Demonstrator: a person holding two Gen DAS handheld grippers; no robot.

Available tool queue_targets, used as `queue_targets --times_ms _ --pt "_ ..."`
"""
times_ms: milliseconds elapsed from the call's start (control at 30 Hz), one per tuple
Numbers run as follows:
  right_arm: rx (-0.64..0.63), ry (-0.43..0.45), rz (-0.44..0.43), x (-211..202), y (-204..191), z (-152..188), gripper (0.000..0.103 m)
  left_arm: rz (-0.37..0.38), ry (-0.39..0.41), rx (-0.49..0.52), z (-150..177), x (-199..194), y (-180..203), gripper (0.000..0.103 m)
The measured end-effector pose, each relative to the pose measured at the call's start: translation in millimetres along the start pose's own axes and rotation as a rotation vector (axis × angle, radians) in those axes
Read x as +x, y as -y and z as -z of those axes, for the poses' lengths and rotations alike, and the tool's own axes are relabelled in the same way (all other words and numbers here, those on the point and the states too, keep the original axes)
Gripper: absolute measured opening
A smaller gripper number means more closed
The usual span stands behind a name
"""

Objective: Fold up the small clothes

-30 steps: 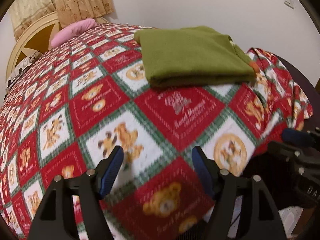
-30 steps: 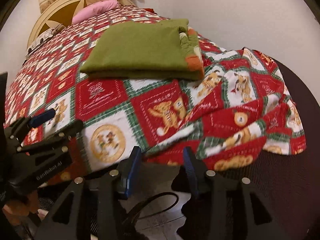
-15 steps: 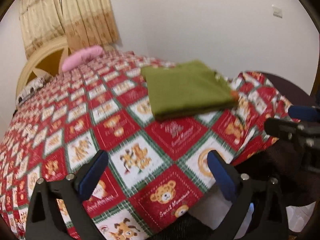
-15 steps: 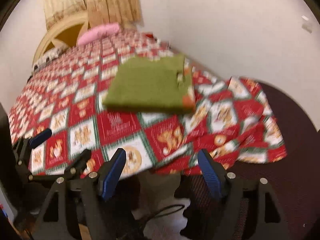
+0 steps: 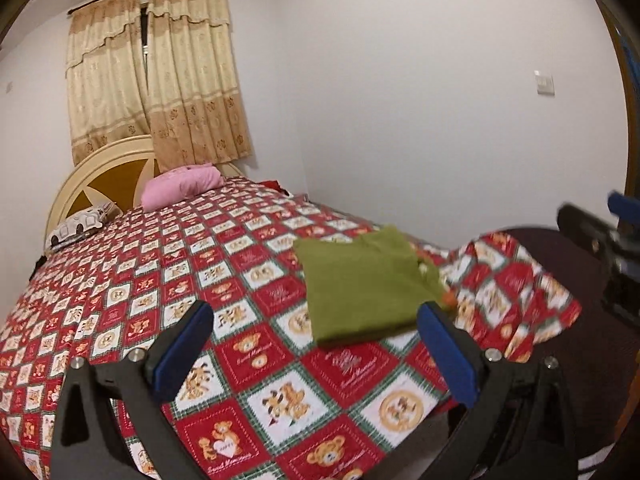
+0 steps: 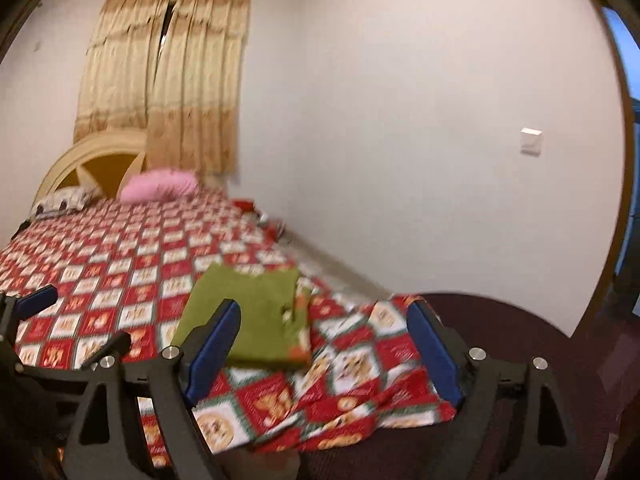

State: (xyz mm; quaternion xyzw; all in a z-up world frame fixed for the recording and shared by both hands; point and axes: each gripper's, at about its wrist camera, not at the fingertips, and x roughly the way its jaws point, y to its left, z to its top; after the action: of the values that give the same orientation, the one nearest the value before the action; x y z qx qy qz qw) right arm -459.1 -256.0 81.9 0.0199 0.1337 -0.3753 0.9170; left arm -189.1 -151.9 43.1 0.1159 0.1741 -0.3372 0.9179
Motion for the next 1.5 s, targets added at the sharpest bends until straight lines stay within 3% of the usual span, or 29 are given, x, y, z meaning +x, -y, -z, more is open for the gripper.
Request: queue_targets --times_ms 200,333,1500 --pt "0.030 0.017 0.014 -5.5 5.9 -4.8 0.086 0.030 0.044 -0.088 -9.2 -8.4 -6.1 0.103" --pt "0.014 0.023 0.019 -7.2 1.3 -3.3 0.086 -0.018 0.061 -0.067 -6.3 -10.1 -4.7 0.103" --pt "-0.010 -0.010 -0.001 -3.9 -6.7 8.8 0.086 -0.044 0.069 -0.028 -2.5 -13.6 1.3 0.103"
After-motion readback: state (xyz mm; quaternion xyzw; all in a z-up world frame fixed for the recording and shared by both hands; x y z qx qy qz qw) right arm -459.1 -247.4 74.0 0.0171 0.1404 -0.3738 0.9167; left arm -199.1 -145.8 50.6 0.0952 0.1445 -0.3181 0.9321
